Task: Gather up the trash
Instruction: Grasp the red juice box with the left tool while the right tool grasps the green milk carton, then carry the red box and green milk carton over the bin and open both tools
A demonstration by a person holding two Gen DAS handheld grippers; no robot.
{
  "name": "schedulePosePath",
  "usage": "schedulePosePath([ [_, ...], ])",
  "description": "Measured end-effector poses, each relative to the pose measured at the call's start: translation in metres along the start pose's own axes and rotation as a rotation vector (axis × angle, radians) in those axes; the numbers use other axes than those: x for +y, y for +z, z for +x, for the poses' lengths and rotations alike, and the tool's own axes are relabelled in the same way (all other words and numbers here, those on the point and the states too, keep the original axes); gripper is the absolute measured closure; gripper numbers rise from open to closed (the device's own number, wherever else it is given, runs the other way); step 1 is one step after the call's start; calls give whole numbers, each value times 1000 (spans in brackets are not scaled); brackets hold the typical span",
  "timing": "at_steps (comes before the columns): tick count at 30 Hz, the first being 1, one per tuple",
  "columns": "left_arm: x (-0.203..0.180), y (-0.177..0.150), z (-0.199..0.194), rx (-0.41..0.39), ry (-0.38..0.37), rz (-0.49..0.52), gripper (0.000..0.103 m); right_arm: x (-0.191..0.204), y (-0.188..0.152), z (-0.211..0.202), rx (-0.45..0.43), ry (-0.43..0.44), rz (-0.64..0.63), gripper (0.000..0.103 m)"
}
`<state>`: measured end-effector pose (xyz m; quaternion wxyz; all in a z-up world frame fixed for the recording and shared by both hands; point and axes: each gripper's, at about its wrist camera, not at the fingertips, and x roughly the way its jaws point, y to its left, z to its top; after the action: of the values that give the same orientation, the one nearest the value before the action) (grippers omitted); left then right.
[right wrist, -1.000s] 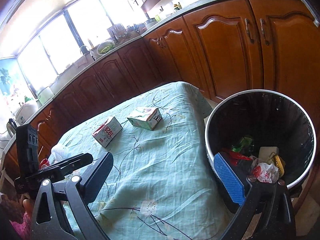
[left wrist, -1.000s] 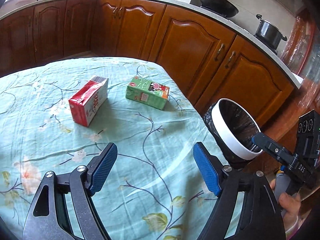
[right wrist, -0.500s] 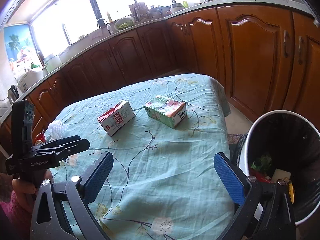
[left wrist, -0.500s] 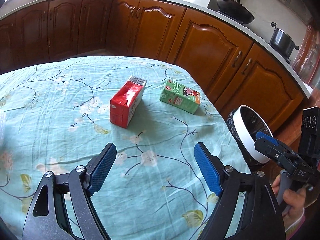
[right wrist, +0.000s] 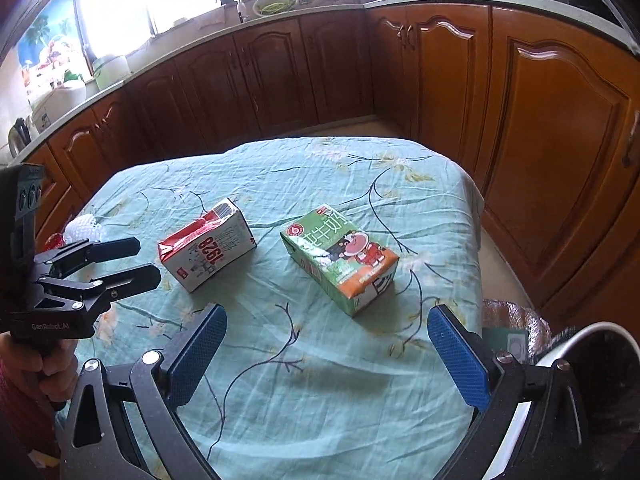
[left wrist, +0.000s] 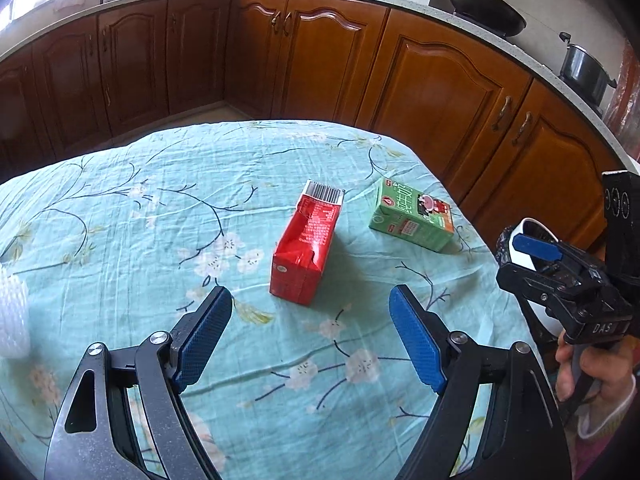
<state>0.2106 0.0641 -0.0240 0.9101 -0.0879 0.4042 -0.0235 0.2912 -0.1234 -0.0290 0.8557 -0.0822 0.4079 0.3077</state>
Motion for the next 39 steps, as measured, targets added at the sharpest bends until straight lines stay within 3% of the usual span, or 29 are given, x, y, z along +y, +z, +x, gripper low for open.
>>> schedulePosePath([
  [10,6,26,38,36,16,19,20,2,33,63,111,-58,-151,4],
  [12,6,27,42,41,21,31,20,0,36,70,122,-46,-145,12],
  [14,6,27,47,46,26,41,20,-1,35,71,133,-38,-128,33],
  [18,2,27,52,39,23,58,23,-3,24,57,105,-45,-57,43],
  [20,0,26,54,44,15,71,50,-5,16,46,85,-26,1,46],
  [22,-2,25,56,63,1,75,70,-7,8,33,57,0,61,47],
  [27,-10,19,43,37,-28,72,73,-6,-25,-8,-24,33,169,48],
  [39,-58,-12,-11,-19,-146,95,74,-12,-100,-76,-144,16,333,50],
])
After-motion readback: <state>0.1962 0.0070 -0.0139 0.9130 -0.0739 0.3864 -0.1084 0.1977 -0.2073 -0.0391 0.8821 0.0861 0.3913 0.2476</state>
